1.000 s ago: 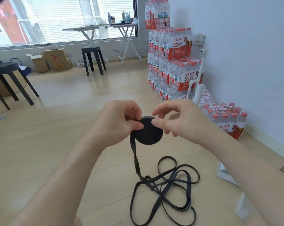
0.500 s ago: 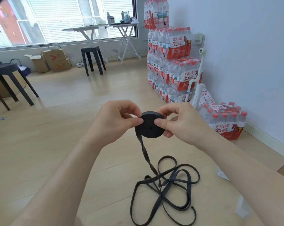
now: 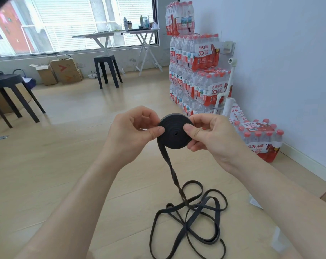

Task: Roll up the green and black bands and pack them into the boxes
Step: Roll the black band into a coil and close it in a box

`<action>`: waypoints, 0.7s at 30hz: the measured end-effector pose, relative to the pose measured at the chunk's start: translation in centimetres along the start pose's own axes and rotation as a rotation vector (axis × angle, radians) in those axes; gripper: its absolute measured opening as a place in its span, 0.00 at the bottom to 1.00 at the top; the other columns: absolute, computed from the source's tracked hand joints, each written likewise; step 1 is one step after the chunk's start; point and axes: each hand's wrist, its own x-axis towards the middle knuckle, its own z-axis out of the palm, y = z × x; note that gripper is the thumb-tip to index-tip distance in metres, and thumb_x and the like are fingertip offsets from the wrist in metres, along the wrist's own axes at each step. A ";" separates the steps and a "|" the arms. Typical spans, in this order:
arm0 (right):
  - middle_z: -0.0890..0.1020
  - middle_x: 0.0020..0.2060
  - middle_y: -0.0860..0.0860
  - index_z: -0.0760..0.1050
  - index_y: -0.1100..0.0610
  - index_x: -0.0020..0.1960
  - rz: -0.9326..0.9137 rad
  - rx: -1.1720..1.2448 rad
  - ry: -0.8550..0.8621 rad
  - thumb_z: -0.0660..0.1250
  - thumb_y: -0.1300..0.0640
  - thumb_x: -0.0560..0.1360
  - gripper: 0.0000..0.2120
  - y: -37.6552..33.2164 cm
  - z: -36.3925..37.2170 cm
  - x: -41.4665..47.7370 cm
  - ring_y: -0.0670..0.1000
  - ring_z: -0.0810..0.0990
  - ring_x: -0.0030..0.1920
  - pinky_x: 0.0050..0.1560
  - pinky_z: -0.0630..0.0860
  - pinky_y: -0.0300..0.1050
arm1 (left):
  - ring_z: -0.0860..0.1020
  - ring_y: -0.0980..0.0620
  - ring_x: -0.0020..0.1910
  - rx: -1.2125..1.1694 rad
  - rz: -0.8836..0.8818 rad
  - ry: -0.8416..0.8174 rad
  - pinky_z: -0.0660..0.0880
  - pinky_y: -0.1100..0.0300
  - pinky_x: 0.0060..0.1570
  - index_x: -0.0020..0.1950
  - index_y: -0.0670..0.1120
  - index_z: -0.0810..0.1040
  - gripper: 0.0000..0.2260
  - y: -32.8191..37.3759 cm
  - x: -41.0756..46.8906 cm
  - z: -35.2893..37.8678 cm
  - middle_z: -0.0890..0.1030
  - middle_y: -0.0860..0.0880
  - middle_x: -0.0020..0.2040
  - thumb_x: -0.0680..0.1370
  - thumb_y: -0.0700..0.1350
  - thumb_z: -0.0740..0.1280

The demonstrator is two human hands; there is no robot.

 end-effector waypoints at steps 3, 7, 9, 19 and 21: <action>0.80 0.40 0.54 0.78 0.60 0.48 0.005 0.009 -0.013 0.69 0.62 0.75 0.02 0.0 0.0 0.0 0.49 0.79 0.28 0.30 0.78 0.38 | 0.80 0.53 0.36 -0.016 -0.003 0.057 0.79 0.53 0.44 0.39 0.46 0.79 0.09 -0.1 -0.1 0.5 0.82 0.51 0.35 0.69 0.33 0.75; 0.80 0.42 0.58 0.78 0.62 0.51 0.000 0.038 0.017 0.68 0.62 0.76 0.05 0.0 -0.1 0.1 0.49 0.79 0.28 0.30 0.77 0.38 | 0.80 0.51 0.37 -0.093 -0.020 -0.003 0.79 0.53 0.45 0.42 0.47 0.78 0.09 0.2 -0.2 0.4 0.82 0.46 0.39 0.70 0.34 0.73; 0.80 0.42 0.58 0.77 0.63 0.52 0.015 0.105 0.030 0.68 0.62 0.76 0.07 0.2 -0.2 0.1 0.49 0.78 0.28 0.29 0.76 0.37 | 0.81 0.49 0.39 -0.097 -0.035 -0.057 0.79 0.52 0.46 0.45 0.49 0.78 0.12 0.4 -0.3 0.3 0.82 0.46 0.41 0.70 0.34 0.73; 0.82 0.44 0.55 0.79 0.53 0.49 -0.019 -0.233 -0.158 0.70 0.57 0.75 0.03 -0.7 -0.6 -0.3 0.49 0.83 0.36 0.32 0.76 0.41 | 0.79 0.51 0.37 0.111 0.084 0.027 0.80 0.59 0.44 0.41 0.54 0.79 0.19 0.6 -0.3 0.1 0.82 0.49 0.37 0.70 0.28 0.70; 0.82 0.41 0.53 0.80 0.52 0.49 -0.050 -0.281 -0.162 0.72 0.56 0.73 0.05 -1.0 -0.7 -0.4 0.48 0.82 0.33 0.31 0.76 0.41 | 0.79 0.50 0.37 0.215 0.101 -0.037 0.78 0.63 0.42 0.39 0.56 0.79 0.20 0.8 -0.4 0.2 0.81 0.52 0.36 0.70 0.28 0.70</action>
